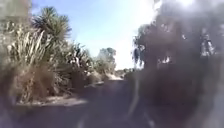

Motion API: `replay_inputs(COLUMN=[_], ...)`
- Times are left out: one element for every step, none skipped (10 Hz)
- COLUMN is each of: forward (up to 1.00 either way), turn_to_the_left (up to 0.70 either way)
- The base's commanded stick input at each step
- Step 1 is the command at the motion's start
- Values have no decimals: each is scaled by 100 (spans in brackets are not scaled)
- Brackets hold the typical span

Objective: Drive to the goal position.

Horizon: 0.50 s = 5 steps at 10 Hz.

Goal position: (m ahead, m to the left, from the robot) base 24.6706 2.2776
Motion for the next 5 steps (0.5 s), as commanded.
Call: replay_inputs(forward=[100, 100, 100, 100, 100], turn_to_the_left=[0, 0, 0, 0, 0])
